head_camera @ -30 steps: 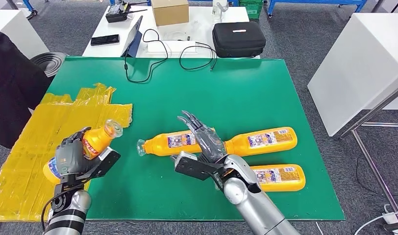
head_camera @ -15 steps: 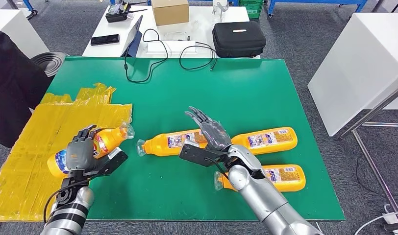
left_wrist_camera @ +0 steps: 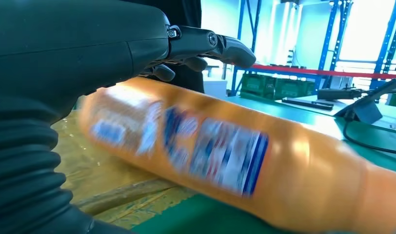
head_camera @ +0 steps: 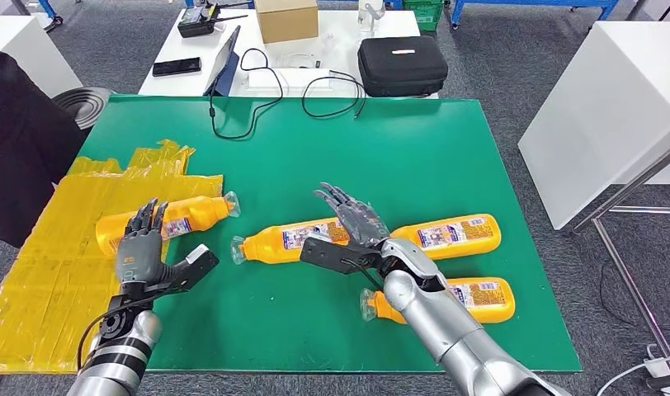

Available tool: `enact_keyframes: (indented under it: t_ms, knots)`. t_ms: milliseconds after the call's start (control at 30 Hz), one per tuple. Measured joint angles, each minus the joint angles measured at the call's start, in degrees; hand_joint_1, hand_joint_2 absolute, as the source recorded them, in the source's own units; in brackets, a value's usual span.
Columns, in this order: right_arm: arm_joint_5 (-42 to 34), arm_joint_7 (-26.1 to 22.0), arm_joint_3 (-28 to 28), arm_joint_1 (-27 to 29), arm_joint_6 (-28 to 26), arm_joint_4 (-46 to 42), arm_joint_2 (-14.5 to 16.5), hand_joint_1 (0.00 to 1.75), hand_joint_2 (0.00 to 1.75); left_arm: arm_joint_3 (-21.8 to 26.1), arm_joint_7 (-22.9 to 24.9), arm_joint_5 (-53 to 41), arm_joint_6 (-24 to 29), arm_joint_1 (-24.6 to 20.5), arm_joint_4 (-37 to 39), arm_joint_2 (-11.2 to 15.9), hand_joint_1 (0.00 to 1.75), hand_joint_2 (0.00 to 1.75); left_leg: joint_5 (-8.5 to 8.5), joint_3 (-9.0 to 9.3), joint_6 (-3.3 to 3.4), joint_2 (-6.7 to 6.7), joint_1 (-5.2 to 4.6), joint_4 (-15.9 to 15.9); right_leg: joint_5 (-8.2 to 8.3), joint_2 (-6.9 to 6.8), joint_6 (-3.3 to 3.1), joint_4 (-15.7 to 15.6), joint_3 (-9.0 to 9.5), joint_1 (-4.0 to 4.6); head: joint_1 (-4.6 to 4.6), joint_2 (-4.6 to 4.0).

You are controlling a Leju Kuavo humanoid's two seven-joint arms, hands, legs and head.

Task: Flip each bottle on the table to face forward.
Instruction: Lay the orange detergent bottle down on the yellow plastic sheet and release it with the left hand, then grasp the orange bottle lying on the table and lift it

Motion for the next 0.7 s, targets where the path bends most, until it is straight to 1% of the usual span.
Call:
enact_keyframes:
  t_ms: [300, 400, 467, 533, 600, 700]
  knots:
    - [2.59, 0.79, 1.92, -5.03, 0.91, 11.23, 2.93, 0.00, 1.75, -1.03, -1.90, 3.23, -2.77, -2.46, 1.20, 0.00, 0.00, 0.00, 0.00, -0.01, 0.00, 0.00, 0.00, 0.01, 0.00, 0.00, 0.00, 0.00, -0.01, 0.00, 0.01, 0.00]
    - [3.34, 1.07, 2.33, -6.27, 0.91, 14.46, 3.94, 0.00, 1.75, -1.25, -3.15, 5.60, -2.98, -3.02, 1.24, -0.01, 0.00, 0.00, 0.00, -0.01, 0.00, 0.00, 0.00, 0.01, 0.00, 0.00, 0.00, 0.01, -0.01, 0.00, 0.01, 0.00]
    - [3.84, 1.33, 2.53, -7.06, 0.92, 16.36, 4.57, 0.00, 1.75, -1.18, -5.52, 9.70, -3.02, -3.19, 0.86, -0.10, 0.00, 0.00, 0.01, -0.02, 0.00, 0.00, 0.00, 0.01, 0.00, 0.00, 0.00, 0.02, -0.02, 0.01, 0.00, 0.00]
    - [4.47, 1.85, 2.74, -7.95, 1.08, 18.25, 5.26, 0.00, 1.75, -0.70, -9.17, 16.71, -4.18, -3.06, -0.90, -0.53, 0.00, 0.00, 0.01, -0.02, 0.00, 0.00, 0.00, 0.01, 0.00, 0.00, 0.00, 0.02, -0.02, 0.01, 0.01, 0.00]
    - [5.29, 2.73, 3.02, -8.83, 1.37, 20.21, 6.04, 0.00, 1.75, 0.20, -12.31, 24.05, -6.68, -2.65, -4.26, -1.32, 0.00, 0.00, 0.01, -0.03, 0.00, 0.00, 0.01, 0.01, 0.00, 0.00, 0.00, 0.02, -0.03, 0.01, 0.02, 0.00]
    - [7.09, 5.18, 3.83, -9.87, 2.54, 23.35, 7.37, 0.00, 1.75, 1.66, -14.39, 31.59, -10.89, -1.80, -10.55, -2.71, 0.00, 0.00, 0.01, -0.03, 0.00, 0.00, 0.01, 0.01, 0.00, 0.00, 0.00, 0.02, -0.02, 0.01, 0.01, 0.00]
